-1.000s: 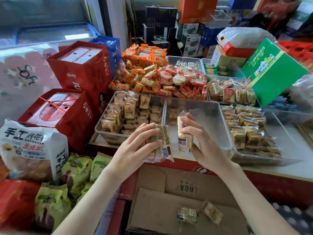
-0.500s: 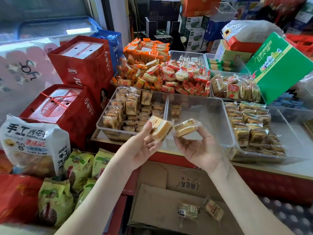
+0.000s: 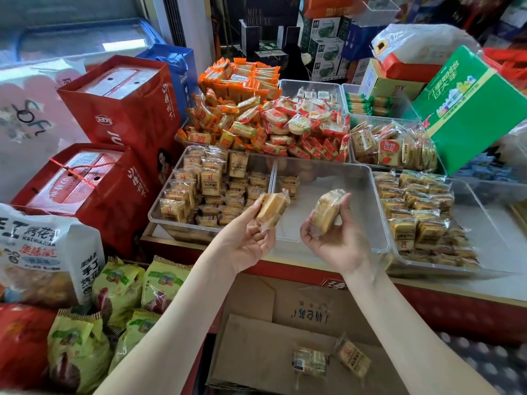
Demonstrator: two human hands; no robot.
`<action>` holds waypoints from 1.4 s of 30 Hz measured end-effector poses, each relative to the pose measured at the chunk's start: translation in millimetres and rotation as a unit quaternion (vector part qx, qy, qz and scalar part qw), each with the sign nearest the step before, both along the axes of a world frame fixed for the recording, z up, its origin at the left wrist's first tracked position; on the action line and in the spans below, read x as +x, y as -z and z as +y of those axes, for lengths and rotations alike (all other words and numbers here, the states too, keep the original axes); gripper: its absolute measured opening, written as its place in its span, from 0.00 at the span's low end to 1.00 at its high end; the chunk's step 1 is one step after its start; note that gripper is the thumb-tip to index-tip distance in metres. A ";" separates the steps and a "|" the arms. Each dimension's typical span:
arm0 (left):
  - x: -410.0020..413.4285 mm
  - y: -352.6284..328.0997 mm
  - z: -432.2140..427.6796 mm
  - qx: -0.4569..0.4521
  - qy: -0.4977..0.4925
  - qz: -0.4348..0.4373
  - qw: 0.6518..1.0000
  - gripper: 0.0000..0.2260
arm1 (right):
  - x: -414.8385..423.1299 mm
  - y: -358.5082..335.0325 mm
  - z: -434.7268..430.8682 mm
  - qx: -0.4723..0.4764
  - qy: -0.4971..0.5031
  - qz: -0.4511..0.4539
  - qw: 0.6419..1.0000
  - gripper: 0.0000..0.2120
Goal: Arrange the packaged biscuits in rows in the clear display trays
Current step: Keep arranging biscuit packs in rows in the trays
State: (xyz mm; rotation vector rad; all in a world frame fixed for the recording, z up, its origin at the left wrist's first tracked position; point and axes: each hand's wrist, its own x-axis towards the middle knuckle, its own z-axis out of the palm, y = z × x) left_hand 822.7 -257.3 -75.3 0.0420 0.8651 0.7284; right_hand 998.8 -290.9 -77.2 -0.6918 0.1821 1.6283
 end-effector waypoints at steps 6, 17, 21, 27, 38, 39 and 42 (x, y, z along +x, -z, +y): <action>19.4 0.2 25.9 -0.052 -0.077 -0.030 0.995 0.16 | 19.0 18.4 43.3 -0.082 -0.028 -0.086 0.993 0.15; -9.2 77.9 98.4 0.113 -0.061 0.222 0.967 0.08 | 65.0 160.1 180.7 -0.034 -0.221 -0.702 0.676 0.19; -18.3 100.3 113.6 0.192 -0.007 0.341 0.920 0.13 | 50.5 203.1 220.3 -0.059 -0.221 -0.737 0.636 0.17; -14.0 106.7 126.0 0.307 0.082 0.468 0.825 0.08 | 45.7 192.0 222.3 -0.068 -0.173 -0.807 0.560 0.26; 14.0 70.4 155.6 0.369 0.253 0.360 0.819 0.18 | 30.8 79.7 156.1 0.084 -0.223 -0.601 0.763 0.06; 14.0 69.2 155.6 0.344 0.227 0.335 0.847 0.22 | 30.5 82.2 155.3 0.055 -0.196 -0.588 0.783 0.07; 16.5 72.8 148.9 0.304 0.162 0.294 0.891 0.24 | 28.7 85.8 150.8 -0.011 -0.123 -0.537 0.834 0.07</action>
